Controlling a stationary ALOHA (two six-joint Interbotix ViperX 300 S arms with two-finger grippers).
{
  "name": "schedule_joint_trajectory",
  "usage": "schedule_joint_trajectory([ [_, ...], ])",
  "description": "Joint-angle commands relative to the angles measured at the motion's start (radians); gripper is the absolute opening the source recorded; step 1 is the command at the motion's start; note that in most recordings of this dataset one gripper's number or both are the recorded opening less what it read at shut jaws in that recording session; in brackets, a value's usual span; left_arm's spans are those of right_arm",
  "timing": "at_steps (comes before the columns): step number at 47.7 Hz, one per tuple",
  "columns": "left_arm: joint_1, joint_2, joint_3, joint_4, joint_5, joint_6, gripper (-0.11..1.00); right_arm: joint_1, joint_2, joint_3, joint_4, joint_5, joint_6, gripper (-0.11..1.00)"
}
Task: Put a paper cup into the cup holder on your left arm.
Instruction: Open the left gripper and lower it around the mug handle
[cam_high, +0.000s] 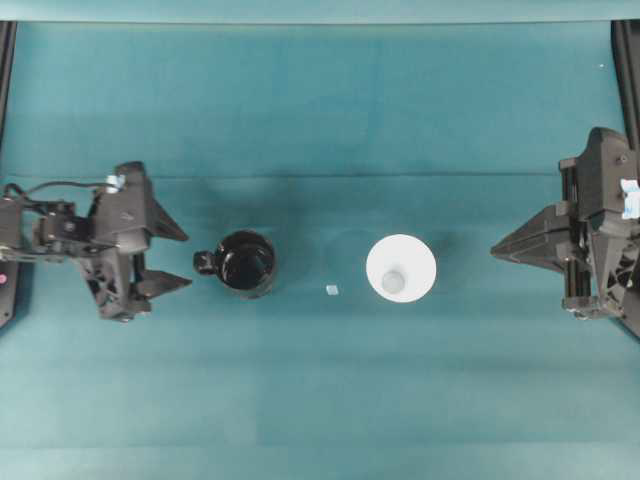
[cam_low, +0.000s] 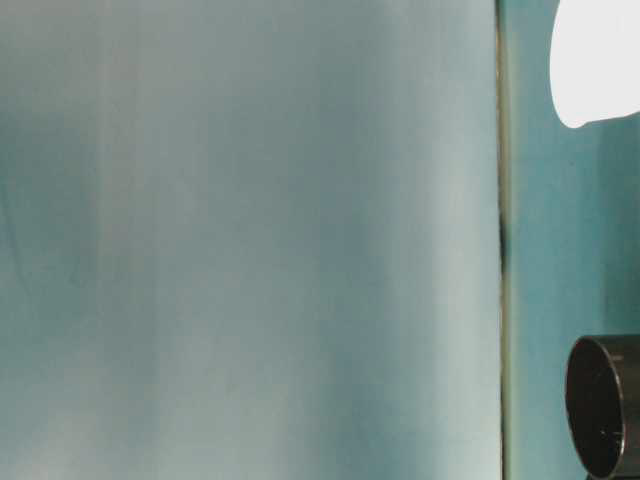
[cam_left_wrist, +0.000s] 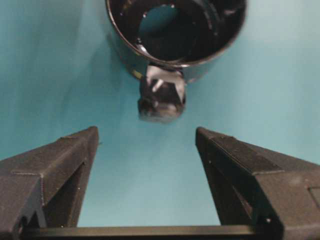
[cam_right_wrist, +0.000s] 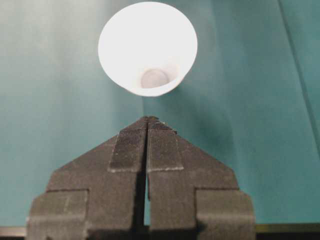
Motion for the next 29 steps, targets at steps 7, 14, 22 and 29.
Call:
schedule_joint_trajectory([
  [7, 0.0, 0.017, -0.023, 0.003, -0.032, 0.003, 0.85, -0.003, 0.003, -0.026, 0.0, -0.003, 0.009, -0.02],
  [14, 0.0, 0.017, -0.025, 0.003, -0.041, 0.003, 0.85, -0.005, 0.003, -0.026, 0.0, -0.003, 0.008, -0.02],
  [22, 0.0, 0.025, -0.034, 0.003, -0.069, 0.003, 0.85, -0.005, 0.003, -0.026, 0.0, -0.003, 0.009, -0.02],
  [29, 0.0, 0.037, -0.041, 0.006, -0.072, 0.003, 0.85, -0.005, 0.003, -0.026, 0.0, -0.003, 0.008, -0.02],
])
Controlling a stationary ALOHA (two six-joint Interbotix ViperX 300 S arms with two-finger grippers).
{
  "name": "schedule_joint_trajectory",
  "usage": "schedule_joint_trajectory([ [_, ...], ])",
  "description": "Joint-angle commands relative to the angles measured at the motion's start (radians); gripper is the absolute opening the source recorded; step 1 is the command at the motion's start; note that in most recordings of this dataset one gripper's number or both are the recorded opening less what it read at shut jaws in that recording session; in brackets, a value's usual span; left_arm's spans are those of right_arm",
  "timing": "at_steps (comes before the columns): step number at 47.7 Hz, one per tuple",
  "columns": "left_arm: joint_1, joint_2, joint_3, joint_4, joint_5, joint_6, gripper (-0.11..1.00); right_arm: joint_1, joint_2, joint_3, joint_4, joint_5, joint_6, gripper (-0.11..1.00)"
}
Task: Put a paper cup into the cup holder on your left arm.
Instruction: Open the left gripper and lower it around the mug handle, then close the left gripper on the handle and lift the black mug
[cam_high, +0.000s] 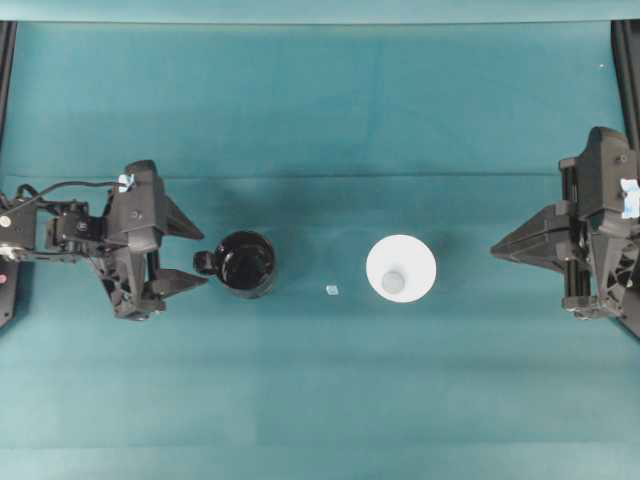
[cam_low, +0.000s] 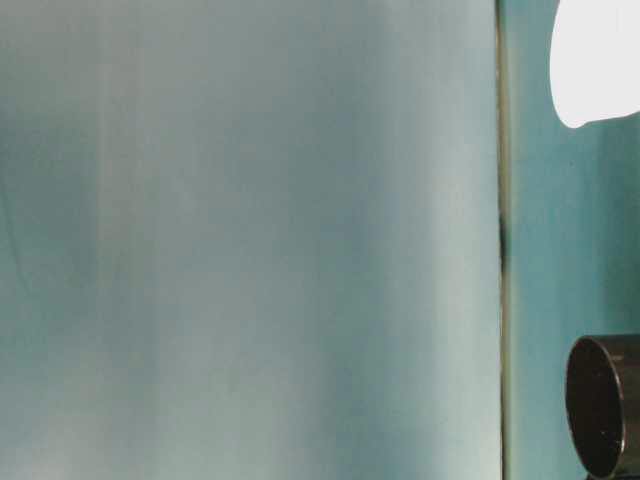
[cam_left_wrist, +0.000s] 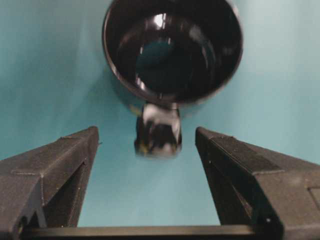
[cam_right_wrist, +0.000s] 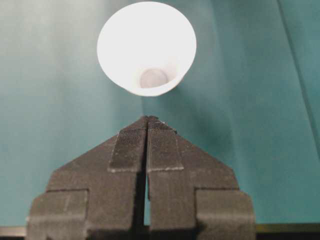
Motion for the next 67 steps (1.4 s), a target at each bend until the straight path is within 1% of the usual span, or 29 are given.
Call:
schedule_joint_trajectory([
  [1, -0.003, 0.008, -0.014, 0.003, -0.011, 0.002, 0.85, -0.003, 0.003, -0.026, 0.0, -0.003, 0.009, -0.02],
  [19, -0.002, 0.011, -0.014, 0.003, -0.011, 0.002, 0.84, -0.005, 0.003, -0.026, 0.002, -0.003, 0.009, -0.02],
  [36, -0.002, 0.009, -0.015, 0.003, -0.012, -0.005, 0.79, -0.003, 0.003, -0.028, 0.0, -0.003, 0.009, -0.02],
  [42, -0.002, 0.005, -0.017, 0.003, -0.021, -0.003, 0.71, -0.005, 0.003, -0.026, 0.0, -0.003, 0.008, -0.02],
  [45, -0.003, 0.006, -0.017, 0.003, -0.021, 0.0, 0.64, -0.005, 0.003, -0.026, 0.0, -0.003, 0.008, -0.02],
  [47, -0.003, 0.005, -0.015, 0.003, -0.021, 0.002, 0.57, -0.005, 0.003, -0.026, 0.0, -0.003, 0.008, -0.02],
  [52, -0.003, 0.005, -0.009, 0.003, -0.029, 0.009, 0.34, -0.005, 0.003, -0.026, -0.002, -0.003, 0.008, -0.02],
  [53, -0.003, 0.005, -0.008, 0.003, -0.031, 0.015, 0.32, -0.005, 0.003, -0.026, -0.002, -0.003, 0.008, -0.02],
  [60, -0.006, 0.002, -0.006, 0.003, -0.031, 0.06, 0.32, -0.005, 0.003, -0.026, -0.002, -0.003, 0.008, -0.02],
  [67, -0.006, 0.009, -0.014, 0.003, -0.025, 0.067, 0.32, -0.005, 0.003, -0.026, -0.002, -0.003, 0.008, -0.02],
])
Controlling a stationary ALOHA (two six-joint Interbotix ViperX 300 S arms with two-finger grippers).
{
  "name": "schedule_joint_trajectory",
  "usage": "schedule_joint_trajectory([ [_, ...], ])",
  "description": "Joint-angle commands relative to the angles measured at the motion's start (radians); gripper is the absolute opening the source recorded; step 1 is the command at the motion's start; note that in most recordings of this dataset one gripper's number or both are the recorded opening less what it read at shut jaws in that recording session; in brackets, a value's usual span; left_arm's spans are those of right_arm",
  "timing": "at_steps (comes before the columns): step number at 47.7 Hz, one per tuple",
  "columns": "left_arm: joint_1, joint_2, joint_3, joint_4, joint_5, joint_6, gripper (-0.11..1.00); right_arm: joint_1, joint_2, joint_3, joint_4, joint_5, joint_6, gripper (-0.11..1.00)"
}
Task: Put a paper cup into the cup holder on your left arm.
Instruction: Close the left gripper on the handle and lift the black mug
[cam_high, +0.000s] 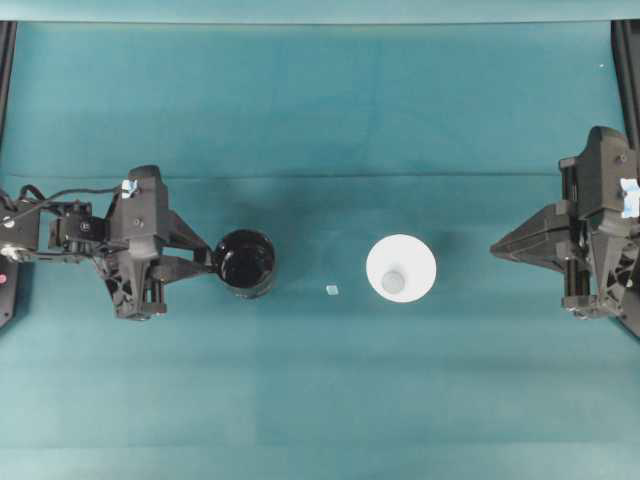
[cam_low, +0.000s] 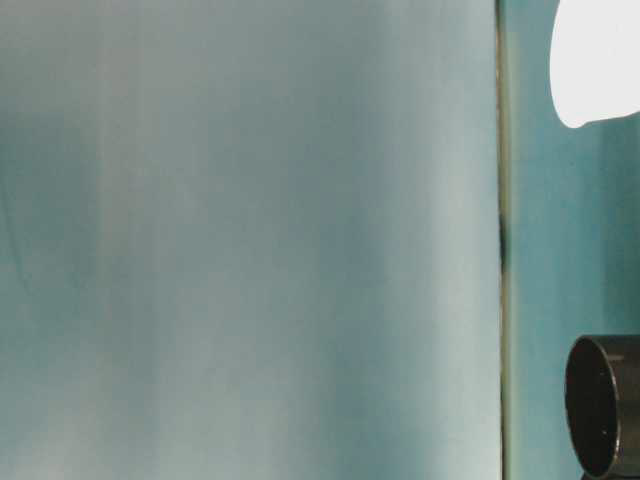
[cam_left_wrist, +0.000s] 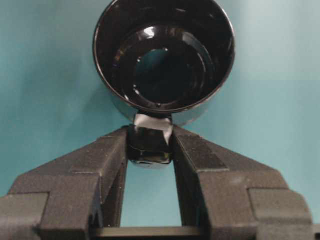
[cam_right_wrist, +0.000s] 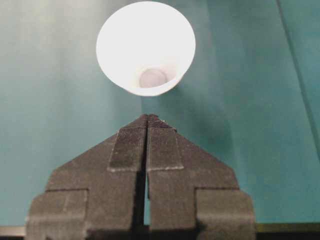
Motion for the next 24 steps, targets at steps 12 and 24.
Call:
schedule_joint_trajectory([
  [12, -0.002, 0.002, -0.015, 0.003, 0.002, 0.005, 0.32, -0.002, 0.003, -0.026, 0.0, -0.005, 0.008, -0.02],
  [24, -0.002, 0.0, -0.051, 0.003, -0.009, 0.011, 0.32, -0.003, 0.003, -0.026, -0.002, -0.005, 0.008, -0.02],
])
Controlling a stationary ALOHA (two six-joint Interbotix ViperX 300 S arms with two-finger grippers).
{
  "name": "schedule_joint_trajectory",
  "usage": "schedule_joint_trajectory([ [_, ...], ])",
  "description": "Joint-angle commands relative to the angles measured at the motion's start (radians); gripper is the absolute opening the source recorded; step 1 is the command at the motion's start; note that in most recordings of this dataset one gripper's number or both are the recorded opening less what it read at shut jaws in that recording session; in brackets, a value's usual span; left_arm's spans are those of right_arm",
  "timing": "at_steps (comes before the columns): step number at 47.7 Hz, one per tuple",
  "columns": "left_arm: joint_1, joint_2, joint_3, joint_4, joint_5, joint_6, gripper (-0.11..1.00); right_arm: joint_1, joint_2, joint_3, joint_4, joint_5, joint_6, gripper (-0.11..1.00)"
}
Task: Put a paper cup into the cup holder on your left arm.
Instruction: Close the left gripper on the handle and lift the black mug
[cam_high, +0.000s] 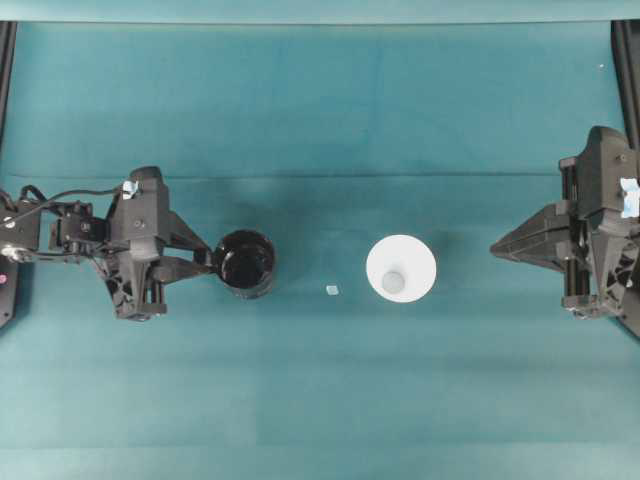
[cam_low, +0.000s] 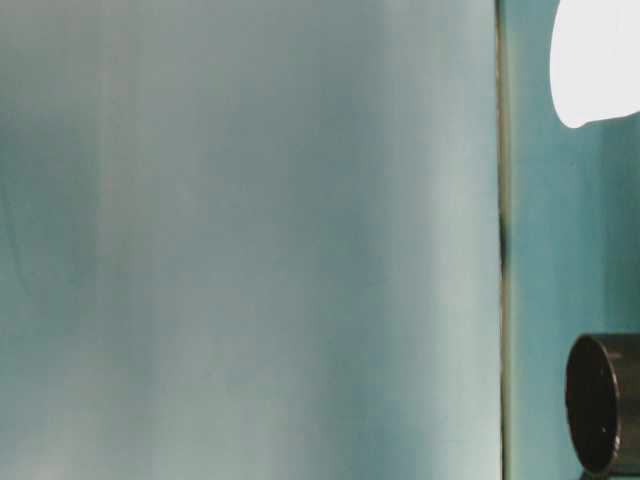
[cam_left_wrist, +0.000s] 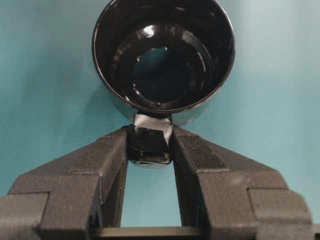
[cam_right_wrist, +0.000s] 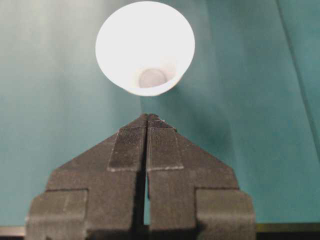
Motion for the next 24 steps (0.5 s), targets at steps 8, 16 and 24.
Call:
schedule_joint_trajectory([
  [8, 0.0, 0.012, -0.092, 0.002, -0.017, 0.025, 0.32, -0.005, 0.005, -0.026, -0.002, -0.005, 0.008, -0.02],
  [16, 0.002, 0.06, -0.156, 0.002, -0.018, 0.06, 0.32, -0.005, 0.008, -0.026, -0.002, -0.005, 0.008, -0.02],
  [24, 0.003, 0.112, -0.212, 0.002, -0.035, 0.078, 0.32, -0.005, 0.009, -0.026, -0.002, -0.005, 0.008, -0.02],
])
